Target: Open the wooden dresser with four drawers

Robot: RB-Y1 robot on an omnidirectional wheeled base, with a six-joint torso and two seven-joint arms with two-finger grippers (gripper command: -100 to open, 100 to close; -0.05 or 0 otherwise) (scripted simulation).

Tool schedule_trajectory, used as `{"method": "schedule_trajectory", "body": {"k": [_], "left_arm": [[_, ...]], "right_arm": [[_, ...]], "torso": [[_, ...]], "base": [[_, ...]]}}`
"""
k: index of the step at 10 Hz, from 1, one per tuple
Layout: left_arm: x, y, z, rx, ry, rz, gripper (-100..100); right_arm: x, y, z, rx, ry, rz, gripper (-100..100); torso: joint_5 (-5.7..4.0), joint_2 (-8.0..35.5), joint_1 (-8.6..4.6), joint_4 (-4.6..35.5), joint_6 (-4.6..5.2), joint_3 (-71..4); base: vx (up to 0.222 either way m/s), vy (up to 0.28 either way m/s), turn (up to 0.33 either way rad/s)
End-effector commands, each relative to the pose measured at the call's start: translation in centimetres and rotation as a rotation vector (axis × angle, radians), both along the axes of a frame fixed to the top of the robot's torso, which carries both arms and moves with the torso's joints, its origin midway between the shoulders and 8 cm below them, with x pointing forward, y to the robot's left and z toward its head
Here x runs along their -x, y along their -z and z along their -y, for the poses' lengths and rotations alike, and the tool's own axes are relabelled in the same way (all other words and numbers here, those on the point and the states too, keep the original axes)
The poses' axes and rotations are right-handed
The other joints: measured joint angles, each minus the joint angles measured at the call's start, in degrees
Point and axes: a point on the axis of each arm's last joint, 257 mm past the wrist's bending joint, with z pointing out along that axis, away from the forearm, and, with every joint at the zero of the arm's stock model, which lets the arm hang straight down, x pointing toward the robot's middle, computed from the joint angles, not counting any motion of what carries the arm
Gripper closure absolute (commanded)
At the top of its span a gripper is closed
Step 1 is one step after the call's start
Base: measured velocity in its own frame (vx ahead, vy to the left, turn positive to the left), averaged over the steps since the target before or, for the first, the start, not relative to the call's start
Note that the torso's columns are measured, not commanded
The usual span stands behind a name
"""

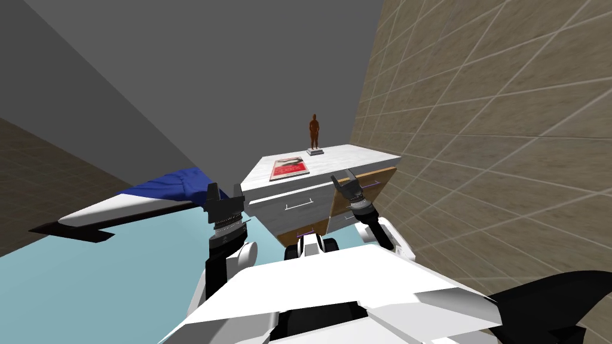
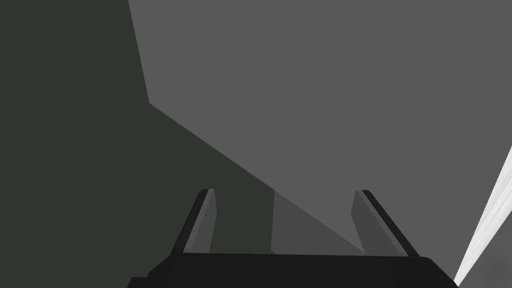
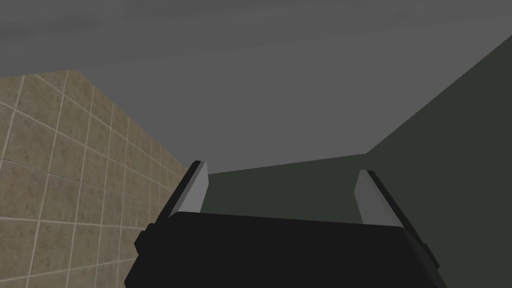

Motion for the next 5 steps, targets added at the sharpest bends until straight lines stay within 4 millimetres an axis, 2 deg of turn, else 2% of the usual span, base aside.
{"method": "schedule_trajectory", "body": {"k": [1, 5], "left_arm": [[0.0, 0.0, 0.0, 0.000, 0.000, 0.000, 0], [0.0, 0.0, 0.0, 0.000, 0.000, 0.000, 0]], "right_arm": [[-0.1, 0.6, 0.8, 0.069, 0.064, 0.011, -100], [-0.2, 1.9, 2.6, 0.209, 0.188, 0.025, -100]], "torso": [[0.04, 0.0, 0.11, 0.0, 0.00, 0.0], [-0.01, 0.0, -0.08, 0.0, 0.01, 0.0]], "base": [[-0.008, 0.088, 0.024], [-0.018, 0.112, 0.038]]}}
